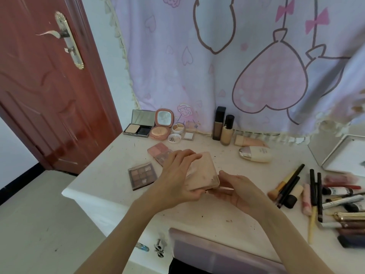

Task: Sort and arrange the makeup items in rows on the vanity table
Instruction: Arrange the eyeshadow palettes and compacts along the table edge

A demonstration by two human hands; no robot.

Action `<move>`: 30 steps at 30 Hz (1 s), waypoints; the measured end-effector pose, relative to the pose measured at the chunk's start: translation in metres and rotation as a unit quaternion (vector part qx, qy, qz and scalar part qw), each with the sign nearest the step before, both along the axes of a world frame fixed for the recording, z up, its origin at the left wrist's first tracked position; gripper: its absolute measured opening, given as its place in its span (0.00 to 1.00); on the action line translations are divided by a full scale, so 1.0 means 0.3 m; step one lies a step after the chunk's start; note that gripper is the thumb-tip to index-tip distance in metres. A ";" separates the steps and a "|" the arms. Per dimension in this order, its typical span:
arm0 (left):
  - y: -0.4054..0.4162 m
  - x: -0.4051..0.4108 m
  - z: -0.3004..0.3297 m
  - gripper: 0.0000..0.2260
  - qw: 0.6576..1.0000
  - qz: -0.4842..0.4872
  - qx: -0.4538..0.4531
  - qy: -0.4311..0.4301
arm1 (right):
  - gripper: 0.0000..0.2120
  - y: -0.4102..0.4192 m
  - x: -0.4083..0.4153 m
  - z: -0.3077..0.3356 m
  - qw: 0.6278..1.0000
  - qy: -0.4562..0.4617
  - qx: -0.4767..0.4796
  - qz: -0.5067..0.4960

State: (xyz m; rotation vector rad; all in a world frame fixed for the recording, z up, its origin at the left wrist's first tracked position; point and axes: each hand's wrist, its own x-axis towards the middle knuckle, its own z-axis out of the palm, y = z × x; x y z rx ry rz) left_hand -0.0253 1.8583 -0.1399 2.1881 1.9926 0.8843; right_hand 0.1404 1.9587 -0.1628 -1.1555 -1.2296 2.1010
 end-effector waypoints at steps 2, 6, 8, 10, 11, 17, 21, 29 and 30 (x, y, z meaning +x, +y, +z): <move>0.003 0.004 0.023 0.35 1.000 0.001 0.018 0.000 | 0.14 0.000 -0.008 0.007 0.999 0.027 -0.031 0.009; 0.012 0.011 0.073 0.36 0.999 -0.005 0.047 -0.017 | 0.10 -0.013 -0.027 0.033 0.988 0.084 -0.126 0.020; 0.014 0.010 0.089 0.36 0.999 -0.010 0.045 -0.013 | 0.12 -0.014 -0.029 0.042 0.979 0.106 -0.167 0.046; 0.013 0.002 0.097 0.37 0.999 -0.009 0.040 -0.016 | 0.14 -0.013 -0.030 0.048 0.968 0.127 -0.203 0.073; 0.011 -0.003 0.098 0.38 0.999 -0.008 0.040 -0.021 | 0.15 -0.012 -0.030 0.052 0.963 0.137 -0.218 0.082; -0.006 -0.039 0.069 0.40 0.998 0.005 0.053 -0.043 | 0.10 -0.006 -0.079 0.077 0.955 0.192 -0.222 -0.030; -0.021 -0.055 0.040 0.41 0.989 -0.017 0.006 -0.144 | 0.09 -0.029 -0.151 0.095 0.972 0.165 -0.150 -0.070; -0.061 -0.098 -0.017 0.24 0.976 0.072 0.036 -0.205 | 0.18 -0.087 -0.260 0.100 0.971 0.223 -0.077 -0.031; -0.066 -0.107 -0.022 0.23 0.974 0.088 0.040 -0.203 | 0.16 -0.090 -0.270 0.102 0.972 0.223 -0.070 -0.027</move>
